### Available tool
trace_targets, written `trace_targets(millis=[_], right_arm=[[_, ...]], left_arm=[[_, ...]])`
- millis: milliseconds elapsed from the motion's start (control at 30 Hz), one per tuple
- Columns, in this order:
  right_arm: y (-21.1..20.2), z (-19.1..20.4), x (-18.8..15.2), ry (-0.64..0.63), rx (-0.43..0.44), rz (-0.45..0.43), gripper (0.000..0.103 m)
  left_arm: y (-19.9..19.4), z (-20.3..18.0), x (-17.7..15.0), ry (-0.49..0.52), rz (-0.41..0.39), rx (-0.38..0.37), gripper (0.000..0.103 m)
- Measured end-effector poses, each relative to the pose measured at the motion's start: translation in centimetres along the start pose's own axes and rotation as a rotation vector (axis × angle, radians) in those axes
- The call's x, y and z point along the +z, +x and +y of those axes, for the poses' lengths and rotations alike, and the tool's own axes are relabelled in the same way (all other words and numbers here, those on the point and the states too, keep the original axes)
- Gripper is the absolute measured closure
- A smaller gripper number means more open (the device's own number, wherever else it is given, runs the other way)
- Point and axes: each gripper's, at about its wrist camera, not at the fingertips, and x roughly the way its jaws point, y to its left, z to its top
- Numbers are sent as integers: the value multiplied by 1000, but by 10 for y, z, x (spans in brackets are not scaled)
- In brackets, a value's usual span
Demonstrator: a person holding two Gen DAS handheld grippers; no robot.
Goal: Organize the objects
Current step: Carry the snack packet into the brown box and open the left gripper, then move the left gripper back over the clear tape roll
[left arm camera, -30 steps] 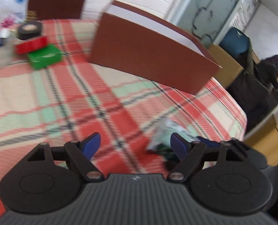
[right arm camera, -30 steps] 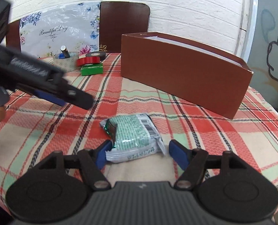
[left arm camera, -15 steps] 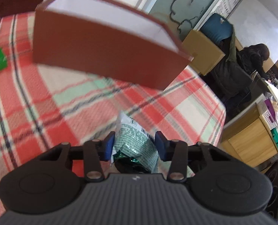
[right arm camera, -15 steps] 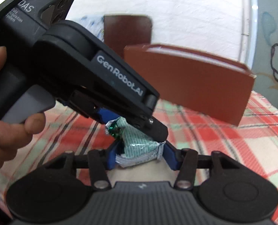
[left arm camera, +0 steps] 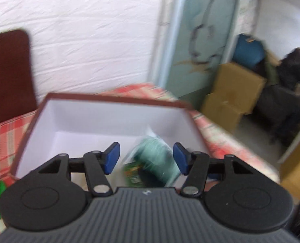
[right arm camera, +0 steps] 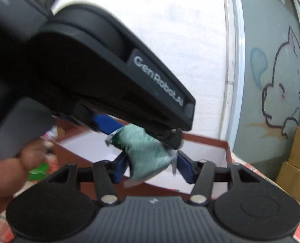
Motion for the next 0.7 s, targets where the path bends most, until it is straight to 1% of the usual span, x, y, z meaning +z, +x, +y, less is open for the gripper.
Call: trace_targets(millis=[67,100,133,233,300,367,433,500,533,600,700], right_arm=[[-5,-6,-1,48,23,-10,42],[-13,-7,-3,58,28,-34,41],[-21,-5,-6,56,30,-53,38],[-45,4,-21,70,58,-74,38],[-58,13,-31,88,96,-60,38],[-66,23,-40,100,150,-16,38],[-61,45,-48,92,204,42,38],[-57,59,-54,81,253,103,38],[-63,75,-54,76,277,131,38],[-62,89,-56,57,311,162,38],[-64,110,-62,5,335,195,38]], left_arm=[[-3,11,-8,-19,6,3,43],[-8,15,-13,-17,2,9,40],[-15,19,-19,-16,-9,8,39],[-41,27,-36,-14,-62,32,40],[-64,37,-46,-13,-87,45,40],[-83,47,-58,-25,-87,75,40],[-90,62,-65,-38,-70,135,40],[-99,78,-80,-46,-36,215,40],[-104,89,-89,-54,-19,260,40],[-114,109,-107,-77,10,334,40],[-128,137,-131,-108,54,449,40]])
